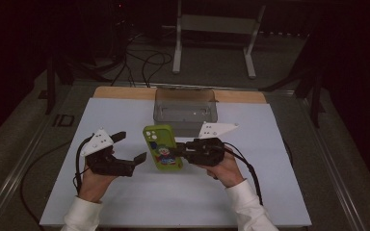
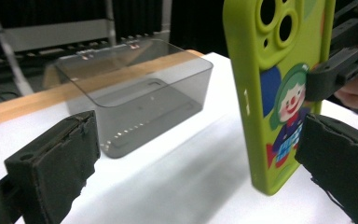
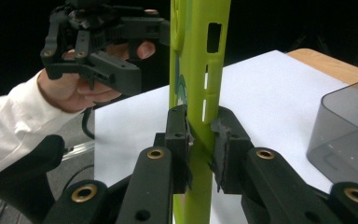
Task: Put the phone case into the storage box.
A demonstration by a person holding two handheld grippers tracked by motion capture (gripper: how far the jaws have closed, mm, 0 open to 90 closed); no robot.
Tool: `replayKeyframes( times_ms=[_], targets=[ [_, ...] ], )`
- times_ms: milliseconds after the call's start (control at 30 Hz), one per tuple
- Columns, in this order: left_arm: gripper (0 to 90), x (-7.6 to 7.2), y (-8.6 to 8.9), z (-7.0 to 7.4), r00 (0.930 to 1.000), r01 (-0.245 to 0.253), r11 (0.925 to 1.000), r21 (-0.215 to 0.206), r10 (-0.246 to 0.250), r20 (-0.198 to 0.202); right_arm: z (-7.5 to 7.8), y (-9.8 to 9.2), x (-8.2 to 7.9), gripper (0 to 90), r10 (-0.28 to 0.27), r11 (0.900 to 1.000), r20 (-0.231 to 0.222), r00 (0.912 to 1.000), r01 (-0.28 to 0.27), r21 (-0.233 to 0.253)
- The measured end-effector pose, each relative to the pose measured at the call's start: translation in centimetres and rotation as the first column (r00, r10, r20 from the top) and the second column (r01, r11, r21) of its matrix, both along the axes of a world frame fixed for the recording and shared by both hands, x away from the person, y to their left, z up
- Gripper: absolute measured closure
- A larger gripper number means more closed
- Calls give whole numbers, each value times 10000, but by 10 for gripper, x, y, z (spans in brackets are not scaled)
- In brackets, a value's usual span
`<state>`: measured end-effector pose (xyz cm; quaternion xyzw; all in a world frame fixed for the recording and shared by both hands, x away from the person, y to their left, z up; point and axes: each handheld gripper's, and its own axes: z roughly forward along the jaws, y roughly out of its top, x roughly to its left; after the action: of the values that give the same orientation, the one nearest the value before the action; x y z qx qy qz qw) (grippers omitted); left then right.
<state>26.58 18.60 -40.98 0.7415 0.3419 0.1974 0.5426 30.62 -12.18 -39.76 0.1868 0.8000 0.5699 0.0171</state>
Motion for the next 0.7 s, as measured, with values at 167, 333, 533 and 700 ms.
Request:
replayKeyframes(
  times_ms=[167,333,533,700],
  targets=[
    [0,-6,6,-4,9943,-942,9951,287,926,526,3,-1,-1,780,-319,9994,118,9994,321,-148],
    [0,-9,14,-10,9899,-1286,9907,440,1256,651,6,-2,0,780,-462,9989,179,9988,462,-32],
    [0,-16,29,-21,9859,-1565,9870,373,1539,658,8,-5,1,780,-733,9973,224,9971,732,56],
    [0,-24,40,-37,9839,-1713,9848,290,1695,562,8,-6,2,780,-860,9962,196,9961,857,143]
  ],
)
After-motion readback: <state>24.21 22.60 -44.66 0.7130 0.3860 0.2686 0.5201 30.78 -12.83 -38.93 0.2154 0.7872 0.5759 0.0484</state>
